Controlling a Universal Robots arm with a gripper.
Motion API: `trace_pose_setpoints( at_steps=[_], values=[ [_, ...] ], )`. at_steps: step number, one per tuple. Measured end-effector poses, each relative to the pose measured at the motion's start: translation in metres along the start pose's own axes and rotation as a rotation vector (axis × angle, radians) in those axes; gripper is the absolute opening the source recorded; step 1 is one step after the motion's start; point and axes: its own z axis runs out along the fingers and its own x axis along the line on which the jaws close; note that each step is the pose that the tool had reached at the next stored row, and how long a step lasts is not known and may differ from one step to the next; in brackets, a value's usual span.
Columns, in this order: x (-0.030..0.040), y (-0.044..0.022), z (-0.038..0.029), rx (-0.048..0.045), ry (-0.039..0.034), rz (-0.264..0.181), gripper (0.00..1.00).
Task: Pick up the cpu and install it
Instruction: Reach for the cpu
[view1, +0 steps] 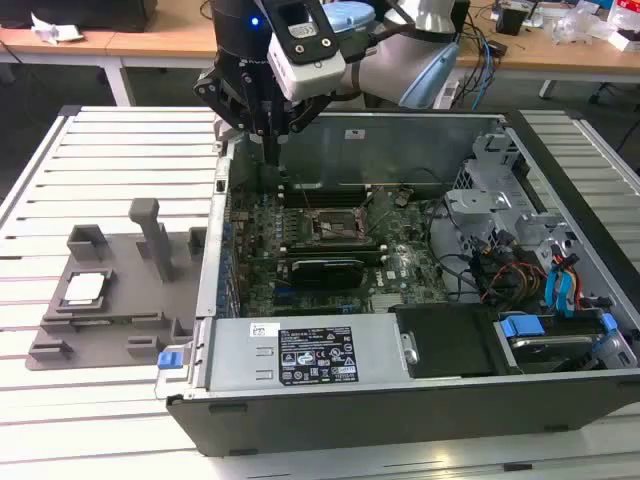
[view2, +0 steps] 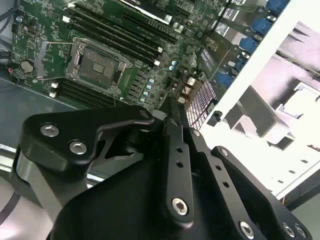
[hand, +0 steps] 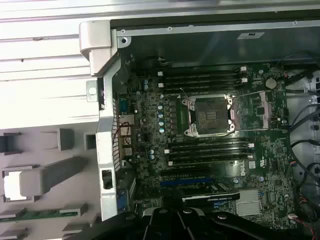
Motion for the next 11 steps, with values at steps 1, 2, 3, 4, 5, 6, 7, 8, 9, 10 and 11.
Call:
trace_pose_setpoints(
  at_steps=[1, 2, 3, 4, 5, 6, 7, 8, 9, 10, 11],
  values=[
    [0.0056, -0.0004, -0.0001, -0.0001, 0.0, 0.0, 0.11],
    [0.0107, -0.0008, -0.0003, 0.0, 0.0, 0.0, 0.11],
    [0.0159, -0.0011, -0.0004, -0.0001, 0.0, 0.0, 0.11],
    [0.0204, -0.0015, -0.0005, -0.0001, -0.0001, 0.0, 0.11],
    [0.0245, -0.0018, -0.0006, -0.0001, -0.0001, 0.0, 0.11],
    [0.0278, -0.002, -0.0007, -0.0001, 0.0, 0.0, 0.11],
    [0.0299, -0.0022, -0.0008, -0.0001, 0.0, 0.0, 0.11],
    [0.032, -0.0024, -0.0008, 0.0, 0.0, 0.0, 0.11],
    [0.036, -0.0026, -0.0009, 0.0, 0.0, 0.0, 0.11],
    [0.0386, -0.0028, -0.001, -0.0001, -0.0001, 0.0, 0.11],
    [0.0404, -0.003, -0.001, -0.0001, 0.0, 0.0, 0.11]
  ],
)
